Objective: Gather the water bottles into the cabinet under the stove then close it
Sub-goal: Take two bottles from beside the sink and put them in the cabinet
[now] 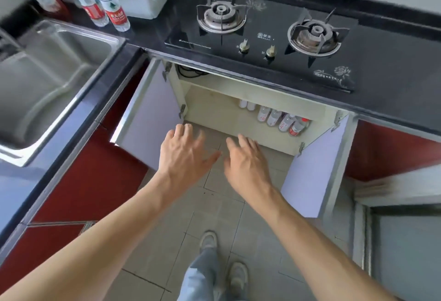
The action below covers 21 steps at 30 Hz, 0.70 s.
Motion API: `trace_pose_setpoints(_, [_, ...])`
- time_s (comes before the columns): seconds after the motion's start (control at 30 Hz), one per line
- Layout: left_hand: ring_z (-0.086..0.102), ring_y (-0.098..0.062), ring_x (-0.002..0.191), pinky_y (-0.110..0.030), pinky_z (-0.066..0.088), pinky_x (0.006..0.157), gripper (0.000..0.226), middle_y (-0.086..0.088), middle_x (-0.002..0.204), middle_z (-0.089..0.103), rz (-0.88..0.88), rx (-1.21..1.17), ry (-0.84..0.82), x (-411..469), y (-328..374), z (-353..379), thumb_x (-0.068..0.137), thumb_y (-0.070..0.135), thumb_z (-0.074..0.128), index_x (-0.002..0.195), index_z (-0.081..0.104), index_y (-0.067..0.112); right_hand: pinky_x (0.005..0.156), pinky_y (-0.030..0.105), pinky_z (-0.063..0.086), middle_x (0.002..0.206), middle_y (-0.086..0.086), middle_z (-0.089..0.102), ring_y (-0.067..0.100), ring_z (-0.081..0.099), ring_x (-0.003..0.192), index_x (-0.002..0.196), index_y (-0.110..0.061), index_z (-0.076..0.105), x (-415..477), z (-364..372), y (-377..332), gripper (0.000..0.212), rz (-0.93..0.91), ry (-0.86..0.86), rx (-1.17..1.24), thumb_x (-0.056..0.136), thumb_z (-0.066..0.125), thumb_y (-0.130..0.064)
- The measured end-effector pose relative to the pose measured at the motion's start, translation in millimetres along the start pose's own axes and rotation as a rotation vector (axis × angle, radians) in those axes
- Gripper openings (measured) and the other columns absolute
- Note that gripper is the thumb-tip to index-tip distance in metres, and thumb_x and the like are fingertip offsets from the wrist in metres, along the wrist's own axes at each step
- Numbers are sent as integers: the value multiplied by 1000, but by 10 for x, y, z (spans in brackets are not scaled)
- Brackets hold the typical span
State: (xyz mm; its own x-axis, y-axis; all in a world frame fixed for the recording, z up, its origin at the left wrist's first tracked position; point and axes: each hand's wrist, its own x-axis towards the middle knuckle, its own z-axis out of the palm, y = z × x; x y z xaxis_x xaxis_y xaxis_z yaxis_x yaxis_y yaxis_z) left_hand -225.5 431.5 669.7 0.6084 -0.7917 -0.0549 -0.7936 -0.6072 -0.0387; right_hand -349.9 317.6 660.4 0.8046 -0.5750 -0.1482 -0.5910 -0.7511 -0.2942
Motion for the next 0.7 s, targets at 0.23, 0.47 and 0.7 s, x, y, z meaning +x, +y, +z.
trace_pose_setpoints(0.23, [61,-37,114,-47,52,95,76,-18,128,65,-256,-87,95,-1143,218,-730,97,78,49,132,71,14,124,41,34,164,17,45,35,45,148,163,-12,44,-1061,-583,-301,62,37,29,151,105,62,-24])
trace_pose_setpoints(0.47, [58,-31,119,-42,51,104,82,-10,134,61,-473,-182,119,-1772,386,-953,101,84,36,148,63,23,127,39,33,171,13,39,29,39,156,168,-19,36,-1534,-808,-320,66,26,53,209,107,61,-26])
trace_pose_setpoints(0.7, [56,-29,121,-43,47,111,78,-8,140,57,-565,-165,141,-1631,72,-1058,103,83,38,153,57,26,127,36,30,173,10,35,25,34,159,168,-24,38,-1327,-1022,-570,63,-59,51,215,108,60,-28])
